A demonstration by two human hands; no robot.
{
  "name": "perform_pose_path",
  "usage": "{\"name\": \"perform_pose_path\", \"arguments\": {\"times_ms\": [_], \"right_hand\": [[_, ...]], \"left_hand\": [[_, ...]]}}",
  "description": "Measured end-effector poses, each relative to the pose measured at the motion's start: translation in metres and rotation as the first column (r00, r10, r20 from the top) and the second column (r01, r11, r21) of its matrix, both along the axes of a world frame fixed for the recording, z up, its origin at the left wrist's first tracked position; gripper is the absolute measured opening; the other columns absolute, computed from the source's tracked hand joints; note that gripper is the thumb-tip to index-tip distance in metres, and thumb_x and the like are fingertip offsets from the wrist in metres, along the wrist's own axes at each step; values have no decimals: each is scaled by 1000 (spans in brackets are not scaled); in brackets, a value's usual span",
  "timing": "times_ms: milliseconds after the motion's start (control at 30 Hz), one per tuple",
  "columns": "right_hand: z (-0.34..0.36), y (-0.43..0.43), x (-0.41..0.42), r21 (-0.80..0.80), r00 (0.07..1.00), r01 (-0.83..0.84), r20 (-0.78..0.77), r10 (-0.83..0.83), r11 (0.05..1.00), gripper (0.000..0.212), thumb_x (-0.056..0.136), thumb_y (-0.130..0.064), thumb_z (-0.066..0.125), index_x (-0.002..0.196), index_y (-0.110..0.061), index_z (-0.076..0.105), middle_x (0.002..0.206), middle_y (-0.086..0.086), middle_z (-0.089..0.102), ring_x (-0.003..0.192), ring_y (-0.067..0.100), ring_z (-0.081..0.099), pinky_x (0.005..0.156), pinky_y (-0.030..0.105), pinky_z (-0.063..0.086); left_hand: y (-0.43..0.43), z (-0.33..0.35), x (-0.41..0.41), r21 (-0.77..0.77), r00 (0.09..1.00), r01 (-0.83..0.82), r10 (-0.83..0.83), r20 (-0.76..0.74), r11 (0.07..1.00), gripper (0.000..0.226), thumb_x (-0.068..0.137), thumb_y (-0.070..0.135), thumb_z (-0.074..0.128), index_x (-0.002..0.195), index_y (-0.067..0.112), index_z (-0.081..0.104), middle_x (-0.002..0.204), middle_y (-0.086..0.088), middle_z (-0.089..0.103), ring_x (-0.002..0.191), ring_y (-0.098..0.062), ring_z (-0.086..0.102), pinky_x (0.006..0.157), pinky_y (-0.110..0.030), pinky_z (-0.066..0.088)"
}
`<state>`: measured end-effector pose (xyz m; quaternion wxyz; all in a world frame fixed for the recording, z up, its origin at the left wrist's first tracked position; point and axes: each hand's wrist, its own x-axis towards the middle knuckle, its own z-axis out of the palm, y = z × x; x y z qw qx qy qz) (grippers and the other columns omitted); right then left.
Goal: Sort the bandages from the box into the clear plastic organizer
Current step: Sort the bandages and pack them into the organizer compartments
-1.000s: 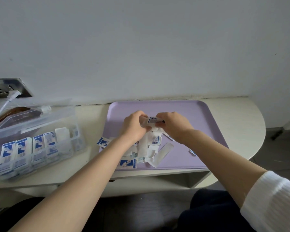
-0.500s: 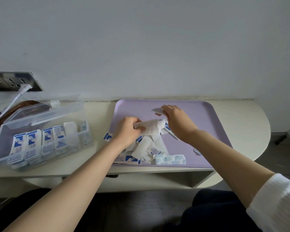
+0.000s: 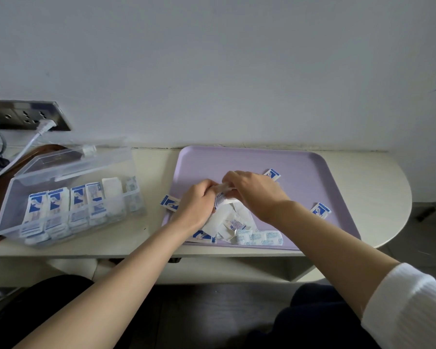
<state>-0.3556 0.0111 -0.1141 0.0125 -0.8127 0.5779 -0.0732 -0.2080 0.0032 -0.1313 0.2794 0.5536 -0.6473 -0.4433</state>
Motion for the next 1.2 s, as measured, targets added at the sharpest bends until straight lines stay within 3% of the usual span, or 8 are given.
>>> {"name": "perform_pose_path", "arguments": {"times_ms": [67,167,367,567,733,933,1067,1200], "right_hand": [[-2,1,2,20,1000,5,4,-5,1000,24,97,-28,46,114,-13,53,110,4,55,93,28,59,64,34,39],[-3,2,4,16,1000,-1,-19,1,1000,23,95,-27,50,109,-12,59,112,6,48,101,25,51,67,32,32],[-20,5,6,92,985,163,38,-167,982,36,94,-38,48,124,-17,48,131,0,41,123,20,37,103,26,24],[-26,11,18,379,890,166,341,-304,910,55,88,4,49,138,-3,26,137,15,28,129,27,33,96,17,23],[-36,15,32,366,947,103,249,-204,925,59,87,8,40,142,1,18,147,17,17,139,28,18,107,21,14],[-34,12,31,211,934,131,301,-192,969,62,82,18,37,140,-1,26,140,14,30,134,24,28,107,21,21],[-37,14,29,230,978,133,126,-165,964,52,85,11,36,136,-1,31,137,15,32,131,27,28,107,23,19],[-36,14,27,210,991,126,18,-132,970,50,83,11,38,132,2,33,137,18,31,131,30,26,108,28,18]], "left_hand": [[4,-2,-1,33,999,33,-32,-30,999,21,97,31,46,87,17,58,78,1,60,69,-17,55,66,-29,41],[4,-7,3,-82,980,93,-77,186,992,6,91,27,58,92,20,57,85,6,62,81,-16,59,67,-27,41],[1,-14,9,-286,855,180,-6,518,941,13,91,18,54,92,8,61,94,-10,61,94,-31,54,72,-34,37],[3,-24,8,-228,777,343,-138,614,911,27,90,1,45,115,6,50,117,-12,46,109,-30,44,90,-36,36],[7,-24,1,-220,716,336,-96,692,916,26,89,1,37,116,2,39,120,-16,43,111,-29,42,88,-31,34],[6,-23,7,-229,741,308,-82,666,923,21,92,4,36,113,2,40,116,-14,44,109,-29,42,86,-30,32],[5,-27,9,-194,634,316,-55,771,929,35,92,5,33,127,3,33,127,-14,41,114,-30,39,93,-31,30],[6,-25,9,-184,620,335,-69,782,924,39,90,0,34,128,3,33,129,-15,39,115,-30,38,96,-32,31]]}}
